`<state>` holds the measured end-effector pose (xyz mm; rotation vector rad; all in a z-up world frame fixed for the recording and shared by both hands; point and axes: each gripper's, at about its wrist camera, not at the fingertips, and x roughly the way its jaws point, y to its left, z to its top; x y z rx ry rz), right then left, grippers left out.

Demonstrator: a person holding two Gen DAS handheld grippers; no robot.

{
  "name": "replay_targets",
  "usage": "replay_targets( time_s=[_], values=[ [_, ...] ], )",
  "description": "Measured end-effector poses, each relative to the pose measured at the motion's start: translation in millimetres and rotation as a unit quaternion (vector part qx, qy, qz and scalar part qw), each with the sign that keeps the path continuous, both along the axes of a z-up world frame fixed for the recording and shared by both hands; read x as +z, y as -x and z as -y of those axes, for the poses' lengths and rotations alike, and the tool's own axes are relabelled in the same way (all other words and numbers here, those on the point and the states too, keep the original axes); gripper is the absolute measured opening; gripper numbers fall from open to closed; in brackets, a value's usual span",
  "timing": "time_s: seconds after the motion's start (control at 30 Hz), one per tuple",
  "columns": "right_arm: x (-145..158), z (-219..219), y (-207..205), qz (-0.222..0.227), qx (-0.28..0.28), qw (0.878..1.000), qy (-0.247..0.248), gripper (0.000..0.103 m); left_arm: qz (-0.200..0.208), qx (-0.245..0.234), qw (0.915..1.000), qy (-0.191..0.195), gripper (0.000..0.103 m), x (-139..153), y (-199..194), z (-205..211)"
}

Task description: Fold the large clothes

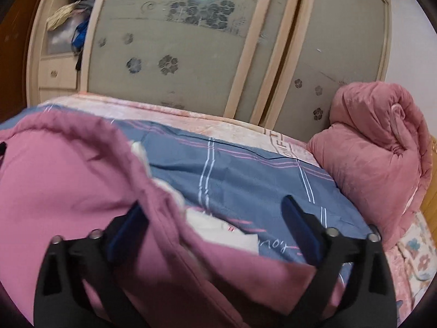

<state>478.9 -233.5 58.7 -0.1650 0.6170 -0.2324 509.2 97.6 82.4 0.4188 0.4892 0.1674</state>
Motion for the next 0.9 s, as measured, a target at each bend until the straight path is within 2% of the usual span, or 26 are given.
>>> replay_targets(
  time_s=[0.07, 0.17, 0.2, 0.23, 0.3, 0.33, 0.37, 0.4, 0.43, 0.47, 0.5, 0.57, 0.6, 0.63, 0.7, 0.73, 0.8, 0.87, 0.9],
  values=[
    [4, 12, -5, 0.004, -0.01, 1.0, -0.003, 0.102, 0.035, 0.049, 0.9972, 0.045, 0.101, 14, -1, -31],
    [16, 29, -9, 0.035, -0.037, 0.999, -0.001, 0.102, 0.074, 0.132, 0.9862, 0.068, 0.101, 25, -1, -74],
    [21, 37, -10, 0.045, -0.05, 0.998, -0.012, 0.102, 0.068, 0.161, 0.9825, 0.066, 0.101, 24, -1, -91],
    [25, 52, -12, 0.048, -0.052, 0.997, -0.043, 0.102, 0.055, 0.174, 0.9812, 0.063, 0.101, 22, 0, -99],
    [35, 65, -13, 0.054, -0.057, 0.995, -0.056, 0.102, 0.035, 0.187, 0.9799, 0.06, 0.101, 19, 9, -117],
    [45, 69, -3, 0.091, -0.072, 0.992, -0.057, 0.102, 0.041, 0.189, 0.9795, 0.058, 0.101, 20, 18, -122],
    [52, 75, 4, 0.116, -0.08, 0.987, -0.077, 0.102, 0.046, 0.185, 0.9797, 0.063, 0.101, 21, 27, -124],
    [58, 93, 7, 0.127, -0.056, 0.977, -0.163, 0.102, 0.051, 0.177, 0.9802, 0.073, 0.101, 23, 35, -127],
    [59, 113, 1, 0.095, -0.02, 0.957, -0.275, 0.102, 0.051, 0.167, 0.9809, 0.086, 0.101, 26, 47, -129],
    [61, 127, -1, 0.071, -0.035, 0.946, -0.314, 0.102, 0.048, 0.159, 0.9815, 0.095, 0.101, 28, 59, -129],
    [69, 141, 7, 0.083, -0.076, 0.938, -0.328, 0.102, 0.055, 0.157, 0.9807, 0.103, 0.101, 31, 73, -129],
    [83, 159, 40, 0.136, -0.128, 0.925, -0.33, 0.102, 0.066, 0.147, 0.9791, 0.124, 0.101, 37, 102, -123],
    [85, 162, 49, 0.141, -0.131, 0.924, -0.329, 0.102, 0.071, 0.139, 0.9774, 0.143, 0.101, 41, 120, -122],
    [85, 161, 59, 0.141, -0.128, 0.928, -0.32, 0.102, 0.072, 0.135, 0.9759, 0.156, 0.101, 42, 136, -116],
    [77, 146, 74, 0.12, -0.11, 0.95, -0.267, 0.102, 0.068, 0.118, 0.9715, 0.194, 0.101, 41, 168, -107],
    [66, 135, 76, 0.099, -0.097, 0.963, -0.23, 0.102, 0.062, 0.105, 0.9686, 0.217, 0.101, 38, 190, -101],
    [45, 120, 68, 0.056, -0.084, 0.978, -0.181, 0.102, 0.055, 0.091, 0.9625, 0.25, 0.101, 26, 229, -84],
    [16, 120, 45, 0.005, -0.106, 0.984, -0.141, 0.102, 0.051, 0.088, 0.958, 0.268, 0.101, 11, 260, -68],
    [1, 124, 38, -0.018, -0.131, 0.983, -0.131, 0.102, 0.053, 0.091, 0.956, 0.274, 0.101, 4, 276, -61]
  ],
)
